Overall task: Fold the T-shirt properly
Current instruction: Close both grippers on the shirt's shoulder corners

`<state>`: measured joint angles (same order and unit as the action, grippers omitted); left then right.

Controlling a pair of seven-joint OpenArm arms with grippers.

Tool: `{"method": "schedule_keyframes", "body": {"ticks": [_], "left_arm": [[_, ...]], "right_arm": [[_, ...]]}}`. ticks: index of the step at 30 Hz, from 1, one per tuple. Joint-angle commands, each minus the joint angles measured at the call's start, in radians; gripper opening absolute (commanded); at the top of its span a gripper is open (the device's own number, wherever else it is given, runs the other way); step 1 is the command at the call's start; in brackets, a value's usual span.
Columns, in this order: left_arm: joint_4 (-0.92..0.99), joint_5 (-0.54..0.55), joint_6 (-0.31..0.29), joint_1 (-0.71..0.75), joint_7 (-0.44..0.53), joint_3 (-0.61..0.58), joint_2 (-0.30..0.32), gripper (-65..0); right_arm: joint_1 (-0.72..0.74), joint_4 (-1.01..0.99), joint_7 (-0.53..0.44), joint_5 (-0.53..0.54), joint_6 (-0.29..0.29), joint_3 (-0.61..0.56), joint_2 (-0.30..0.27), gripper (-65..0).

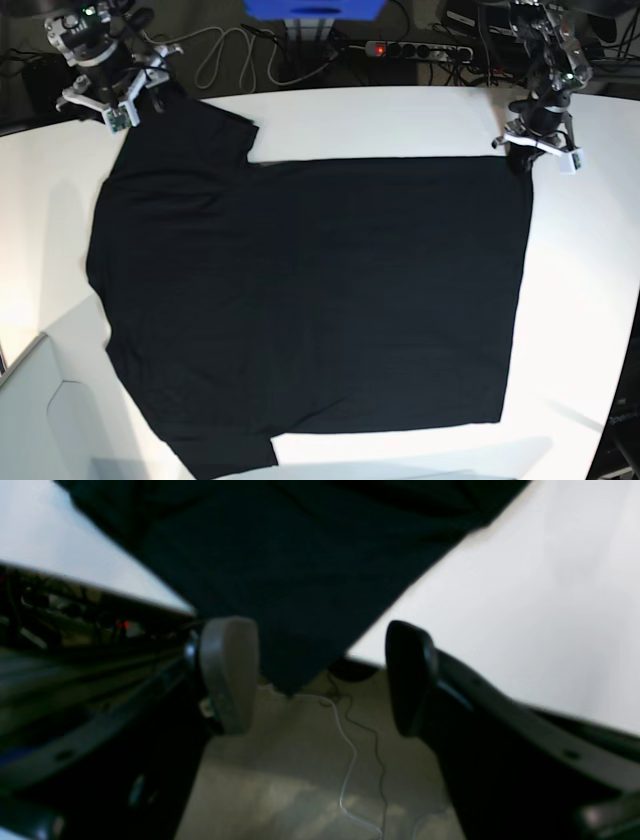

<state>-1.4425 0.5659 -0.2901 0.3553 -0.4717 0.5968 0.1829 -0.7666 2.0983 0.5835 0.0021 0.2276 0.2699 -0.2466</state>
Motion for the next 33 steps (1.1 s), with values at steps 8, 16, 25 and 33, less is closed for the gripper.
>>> {"method": "schedule_keyframes", "body": {"ticks": [8,16,25,33], "left_arm": [[-0.033,-0.019,0.007,0.023,-0.043,0.027,-0.003,-65.0],[-0.059,-0.019,0.007,0.032,-0.043,0.038,-0.021,-65.0],[-0.059,-0.019,0.007,0.032,-0.043,0.038,-0.021,-65.0],[-0.059,-0.019,0.007,0.034,-0.043,0.05,-0.023,-65.0]], "right_arm": [[0.062,0.012,-0.013,0.005,0.017,0.006,0.022,-22.2],[0.128,-0.06,-0.009,0.003,0.017,0.007,0.028,-16.9],[0.22,-0.226,0.049,0.003,0.017,0.067,0.056,-17.0],[0.224,-0.27,0.053,0.002,0.148,0.165,0.105,-17.0]]}}
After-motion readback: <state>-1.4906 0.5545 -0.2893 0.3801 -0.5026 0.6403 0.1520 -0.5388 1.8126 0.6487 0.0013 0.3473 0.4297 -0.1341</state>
